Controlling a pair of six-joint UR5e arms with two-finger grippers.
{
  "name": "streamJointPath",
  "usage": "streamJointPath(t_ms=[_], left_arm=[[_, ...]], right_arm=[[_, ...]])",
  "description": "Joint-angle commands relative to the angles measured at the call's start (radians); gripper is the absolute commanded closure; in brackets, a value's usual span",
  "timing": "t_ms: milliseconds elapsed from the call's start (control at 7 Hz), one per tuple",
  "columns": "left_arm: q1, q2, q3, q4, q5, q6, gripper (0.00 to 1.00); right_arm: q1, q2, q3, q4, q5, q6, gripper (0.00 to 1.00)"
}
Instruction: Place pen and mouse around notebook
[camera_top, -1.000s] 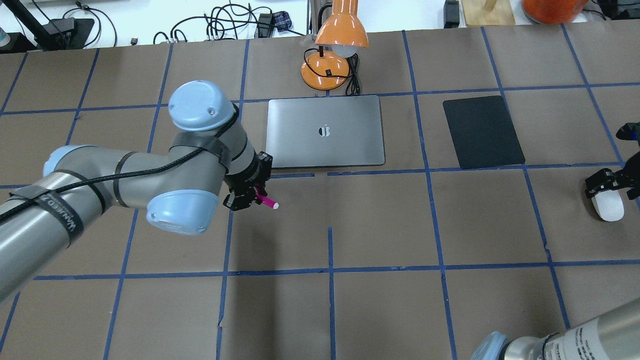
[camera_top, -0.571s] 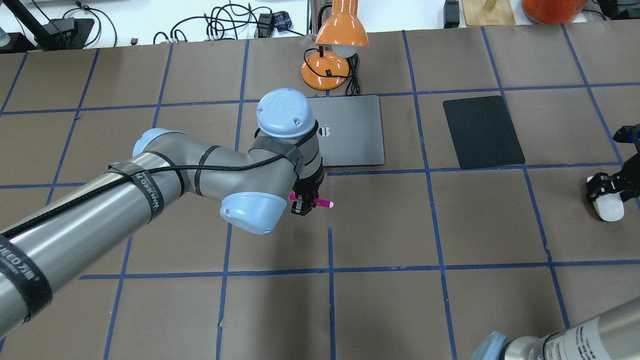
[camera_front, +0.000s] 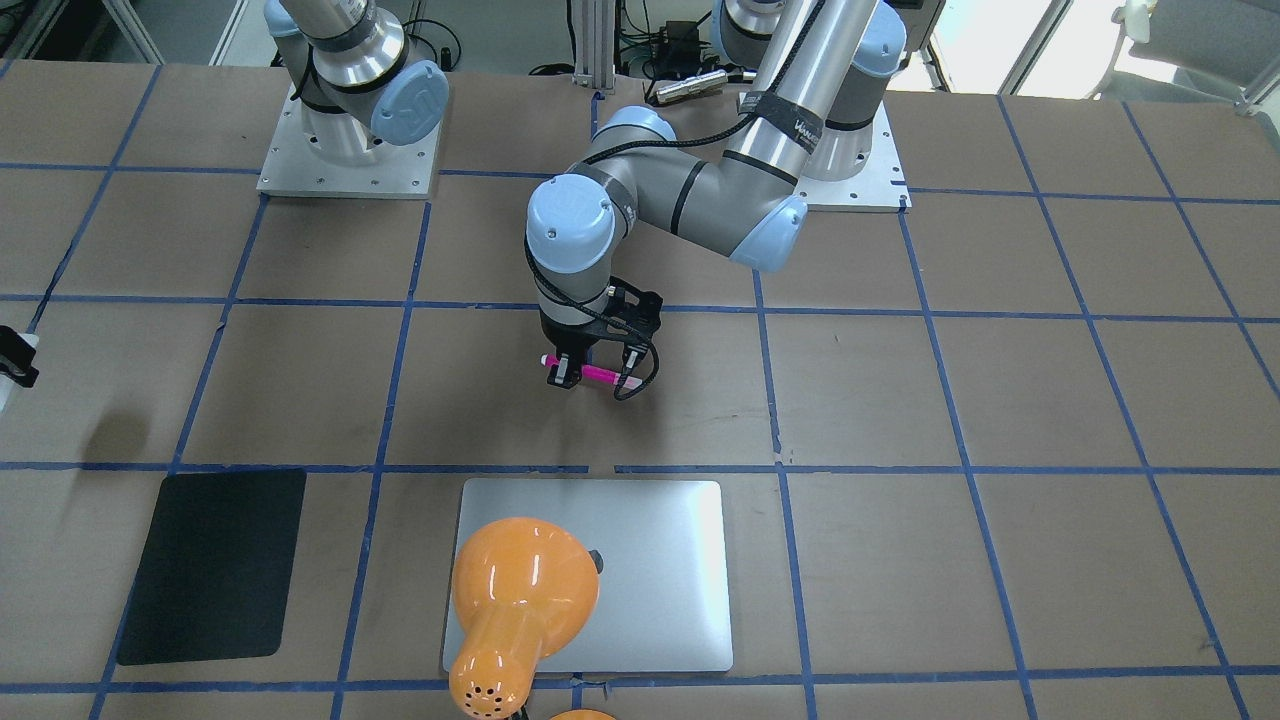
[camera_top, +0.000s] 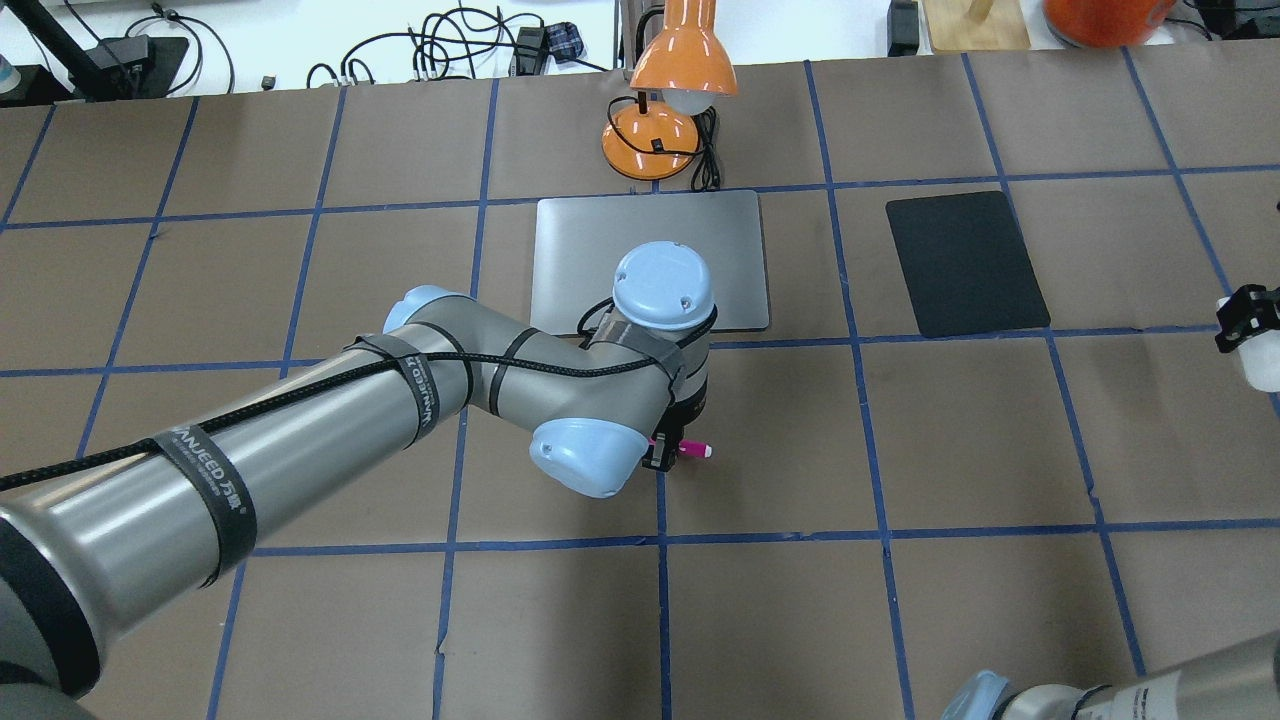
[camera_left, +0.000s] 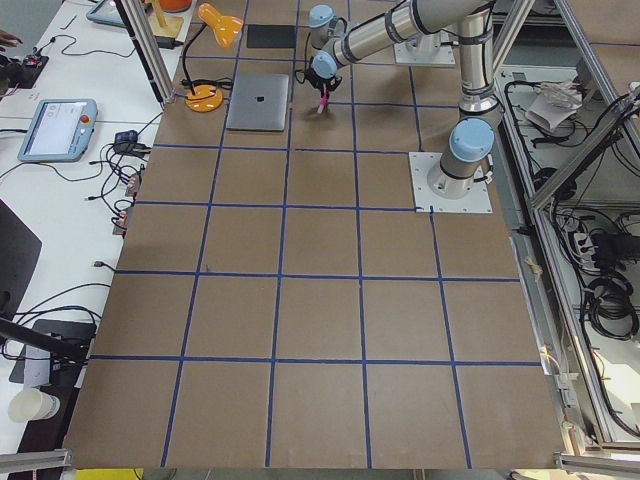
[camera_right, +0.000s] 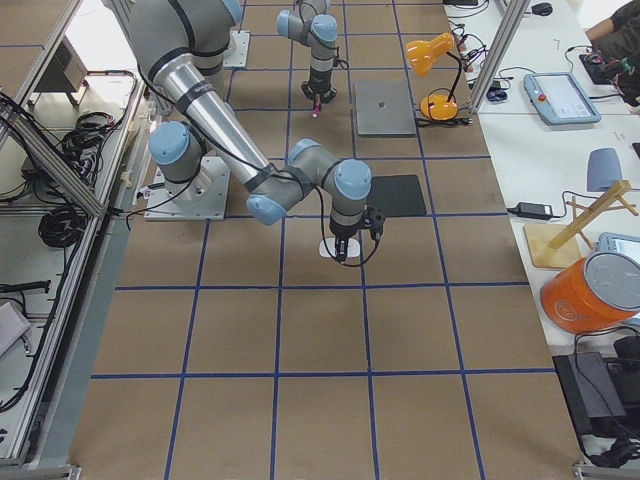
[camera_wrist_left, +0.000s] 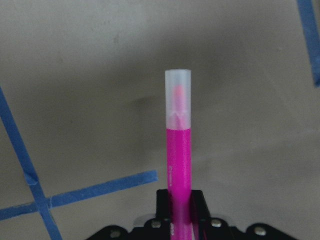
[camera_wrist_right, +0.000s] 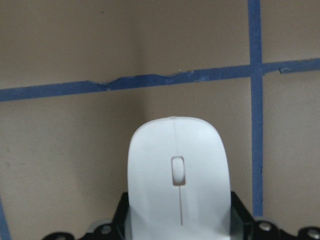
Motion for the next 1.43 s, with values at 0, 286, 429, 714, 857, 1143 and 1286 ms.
streamJointPath(t_ms=[0,286,429,714,857,1143,1286], left_arm=[[0.005,0.012,0.009,0.002,-0.001,0.022,0.00],[0.060,0.104,0.057,-0.117,-0.004,0.520,0.00],[0.090,0.163,0.112,-0.244,-0.016,0.727,0.00],[0.222,0.289,0.240,-0.563,-0.007,1.106,0.00],[0.285,0.346,0.263,-0.642,0.005,1.335,0.00],[0.398,0.426,0.263,-0.644,0.034,1.676,0.00],[0.448,0.451,0.269,-0.646,0.034,1.693,0.00]], right_arm=[[0.215,-0.011,-0.125,0.051,0.003,0.154,0.88],[0.344,0.105,-0.145,0.003,0.023,0.330,0.88],[0.377,0.179,-0.159,-0.105,0.014,0.339,0.87],[0.415,0.265,-0.232,-0.109,0.025,0.349,0.87],[0.449,0.291,-0.233,-0.120,0.025,0.416,0.86],[0.480,0.337,-0.234,-0.169,0.022,0.428,0.76],[0.478,0.345,-0.219,-0.172,0.013,0.426,0.31]])
